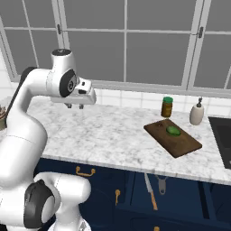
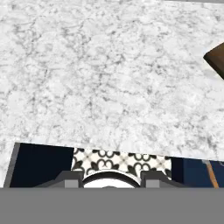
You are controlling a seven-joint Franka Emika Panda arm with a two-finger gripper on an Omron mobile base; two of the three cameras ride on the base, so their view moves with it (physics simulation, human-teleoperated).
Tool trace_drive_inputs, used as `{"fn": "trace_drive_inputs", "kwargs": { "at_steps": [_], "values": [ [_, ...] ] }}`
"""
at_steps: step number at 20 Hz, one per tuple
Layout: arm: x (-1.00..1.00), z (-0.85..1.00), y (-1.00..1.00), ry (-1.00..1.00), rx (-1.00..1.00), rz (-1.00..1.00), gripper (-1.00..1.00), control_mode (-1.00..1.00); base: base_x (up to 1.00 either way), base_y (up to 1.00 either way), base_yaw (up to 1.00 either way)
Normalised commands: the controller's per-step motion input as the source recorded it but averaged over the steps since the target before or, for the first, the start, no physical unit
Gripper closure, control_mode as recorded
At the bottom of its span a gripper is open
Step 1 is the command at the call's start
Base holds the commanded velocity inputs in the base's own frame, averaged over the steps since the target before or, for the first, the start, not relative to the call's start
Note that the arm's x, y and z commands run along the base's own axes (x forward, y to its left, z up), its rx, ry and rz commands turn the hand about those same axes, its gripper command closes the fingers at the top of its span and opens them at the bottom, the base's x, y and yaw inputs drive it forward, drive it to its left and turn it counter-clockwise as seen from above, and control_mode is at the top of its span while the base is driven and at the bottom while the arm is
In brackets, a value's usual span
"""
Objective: Place the appropriate cutting tool for cutting the avocado skin on the cutting board.
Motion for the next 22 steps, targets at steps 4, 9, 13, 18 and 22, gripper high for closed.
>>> {"fn": "trace_drive_inputs", "kwargs": {
  "at_steps": [4, 9, 13, 18, 22],
  "values": [
    [-0.26, 0.00, -0.07, -0.12, 0.00, -0.01, -1.00, -1.00, 0.00, 0.00, 0.00],
    [-0.32, -0.20, -0.97, -0.15, 0.09, 0.00, -1.00, -1.00, 0.00, 0.00, 0.00],
    [0.00, -0.46, -1.00, 0.11, 0.19, -0.04, -1.00, -1.00, 0.00, 0.00, 0.00],
    [-0.03, -0.59, -1.00, 0.16, 0.06, -0.15, -1.00, -1.00, 0.00, 0.00, 0.00],
    [-0.34, -0.64, -1.00, 0.11, 0.00, -0.18, -1.00, -1.00, 0.00, 0.00, 0.00]
  ]
}}
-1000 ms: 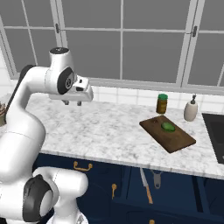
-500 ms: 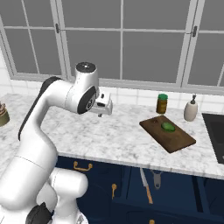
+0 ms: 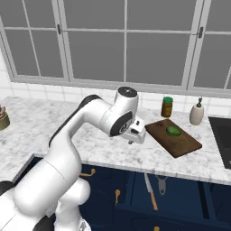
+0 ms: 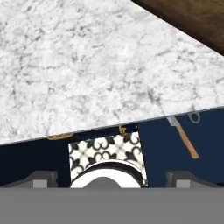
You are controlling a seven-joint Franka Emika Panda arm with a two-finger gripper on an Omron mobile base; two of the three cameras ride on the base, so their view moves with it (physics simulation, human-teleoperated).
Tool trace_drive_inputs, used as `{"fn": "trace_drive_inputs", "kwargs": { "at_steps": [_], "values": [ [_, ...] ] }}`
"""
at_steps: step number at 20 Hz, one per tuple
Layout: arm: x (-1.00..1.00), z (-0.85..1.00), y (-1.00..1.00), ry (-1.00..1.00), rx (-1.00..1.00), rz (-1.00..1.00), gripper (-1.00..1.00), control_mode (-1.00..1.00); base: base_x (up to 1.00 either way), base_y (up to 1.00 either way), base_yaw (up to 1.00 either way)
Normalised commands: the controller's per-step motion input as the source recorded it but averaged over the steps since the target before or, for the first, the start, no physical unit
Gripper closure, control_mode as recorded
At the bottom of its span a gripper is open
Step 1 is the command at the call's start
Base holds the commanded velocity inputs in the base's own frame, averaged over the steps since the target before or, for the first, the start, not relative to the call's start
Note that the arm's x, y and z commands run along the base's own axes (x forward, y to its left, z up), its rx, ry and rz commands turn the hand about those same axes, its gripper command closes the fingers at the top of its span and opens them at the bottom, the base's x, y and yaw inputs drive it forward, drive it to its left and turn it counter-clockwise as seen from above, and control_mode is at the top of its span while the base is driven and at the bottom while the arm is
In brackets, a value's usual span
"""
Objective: Place the appropriate cutting tool for cutting the avocado skin on the cutting board.
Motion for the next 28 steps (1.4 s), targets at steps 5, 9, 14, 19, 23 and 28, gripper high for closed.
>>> {"fn": "trace_drive_inputs", "kwargs": {
  "at_steps": [5, 9, 14, 19, 23, 28],
  "values": [
    [-0.55, -0.60, -1.00, 0.08, 0.01, -0.15, -1.00, -1.00, 0.00, 0.00, 0.00],
    [-0.12, -0.45, -0.90, 0.09, 0.07, -0.06, -1.00, -1.00, 0.00, 0.00, 0.00],
    [-0.02, -0.52, -0.62, 0.06, 0.04, 0.00, -1.00, -1.00, 0.00, 0.00, 0.00],
    [-0.01, -0.50, -0.49, 0.01, 0.01, 0.00, -1.00, -1.00, 0.00, 0.00, 0.00],
    [0.00, -0.60, -0.39, 0.02, 0.01, 0.00, -1.00, -1.00, 0.00, 0.00, 0.00],
    [-0.01, -0.66, -0.17, 0.01, 0.02, 0.12, -1.00, -1.00, 0.00, 0.00, 0.00]
  ]
}}
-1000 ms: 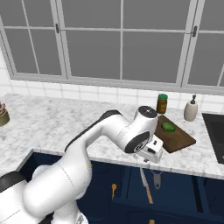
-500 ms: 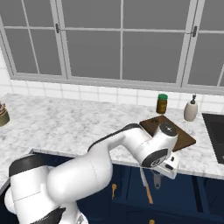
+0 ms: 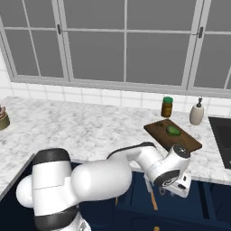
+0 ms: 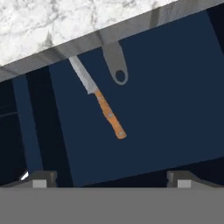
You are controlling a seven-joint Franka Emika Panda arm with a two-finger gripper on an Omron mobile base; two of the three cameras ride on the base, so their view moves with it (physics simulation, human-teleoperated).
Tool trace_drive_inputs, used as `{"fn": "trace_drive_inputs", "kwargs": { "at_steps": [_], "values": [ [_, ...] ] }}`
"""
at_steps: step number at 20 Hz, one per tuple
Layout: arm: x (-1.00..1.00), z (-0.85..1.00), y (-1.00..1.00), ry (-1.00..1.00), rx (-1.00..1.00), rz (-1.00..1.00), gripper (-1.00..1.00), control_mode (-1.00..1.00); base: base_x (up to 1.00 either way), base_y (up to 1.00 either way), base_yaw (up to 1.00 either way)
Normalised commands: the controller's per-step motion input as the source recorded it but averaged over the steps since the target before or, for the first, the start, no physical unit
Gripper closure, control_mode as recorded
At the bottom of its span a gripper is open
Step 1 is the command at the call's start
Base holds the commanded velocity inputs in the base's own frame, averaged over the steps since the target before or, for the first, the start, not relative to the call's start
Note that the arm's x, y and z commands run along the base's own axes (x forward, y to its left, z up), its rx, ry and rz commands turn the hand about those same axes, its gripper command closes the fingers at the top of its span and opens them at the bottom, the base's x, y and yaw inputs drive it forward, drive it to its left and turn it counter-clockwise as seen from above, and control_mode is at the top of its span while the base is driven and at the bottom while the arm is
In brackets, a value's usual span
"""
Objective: Place the appropriate cutting tool for cutting the avocado skin on the cutting board.
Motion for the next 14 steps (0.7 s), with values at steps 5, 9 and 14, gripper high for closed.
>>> {"fn": "trace_drive_inputs", "kwargs": {
  "at_steps": [5, 9, 14],
  "values": [
    [0.00, -0.67, 0.00, 0.00, 0.03, 0.18, -1.00, -1.00, 0.00, 0.00, 0.00],
    [0.00, -0.68, 0.00, 0.00, 0.00, 0.17, -1.00, -1.00, 0.00, 0.00, 0.00],
    [0.00, -0.67, 0.00, 0.05, 0.00, 0.15, -1.00, -1.00, 0.00, 0.00, 0.00]
  ]
}}
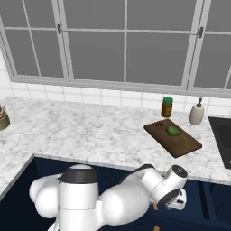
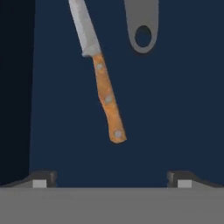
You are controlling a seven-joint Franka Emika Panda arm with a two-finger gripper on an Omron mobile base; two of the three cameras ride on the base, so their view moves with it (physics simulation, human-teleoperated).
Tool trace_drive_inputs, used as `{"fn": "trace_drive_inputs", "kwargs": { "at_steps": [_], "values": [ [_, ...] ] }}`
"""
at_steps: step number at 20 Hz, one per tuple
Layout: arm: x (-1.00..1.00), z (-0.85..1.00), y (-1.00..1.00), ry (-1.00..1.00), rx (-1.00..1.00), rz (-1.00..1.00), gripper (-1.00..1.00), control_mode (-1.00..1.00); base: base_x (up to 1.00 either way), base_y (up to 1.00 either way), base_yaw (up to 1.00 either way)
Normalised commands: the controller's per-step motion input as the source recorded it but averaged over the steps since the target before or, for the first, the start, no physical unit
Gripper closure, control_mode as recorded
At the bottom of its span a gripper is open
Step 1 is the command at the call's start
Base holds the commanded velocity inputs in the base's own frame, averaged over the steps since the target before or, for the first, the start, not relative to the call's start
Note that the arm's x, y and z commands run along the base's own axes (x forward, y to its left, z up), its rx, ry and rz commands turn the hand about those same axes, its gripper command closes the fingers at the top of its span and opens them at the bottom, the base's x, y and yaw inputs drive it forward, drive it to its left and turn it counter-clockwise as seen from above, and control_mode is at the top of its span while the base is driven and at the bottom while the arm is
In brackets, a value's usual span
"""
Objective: Place the appropriate cutting tool for cutting the avocado skin on the cutting board.
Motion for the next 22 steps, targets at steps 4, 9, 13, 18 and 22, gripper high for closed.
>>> {"fn": "trace_drive_inputs", "kwargs": {
  "at_steps": [4, 9, 13, 18, 22],
  "values": [
    [-0.21, -0.55, 0.00, 0.08, 0.00, 0.12, -1.00, -1.00, 0.00, 0.00, 0.00],
    [-0.54, -0.28, 0.03, 0.10, 0.00, 0.12, -1.00, -1.00, 0.00, 0.00, 0.00],
    [-0.74, -0.03, 0.13, 0.12, 0.00, 0.11, -1.00, -1.00, 0.00, 0.00, 0.00],
    [-0.82, 0.02, 0.28, 0.18, 0.00, 0.08, -1.00, -1.00, 0.00, 0.00, 0.00],
    [-0.73, 0.04, 0.16, 0.08, 0.00, 0.09, -1.00, -1.00, 0.00, 0.00, 0.00]
  ]
}}
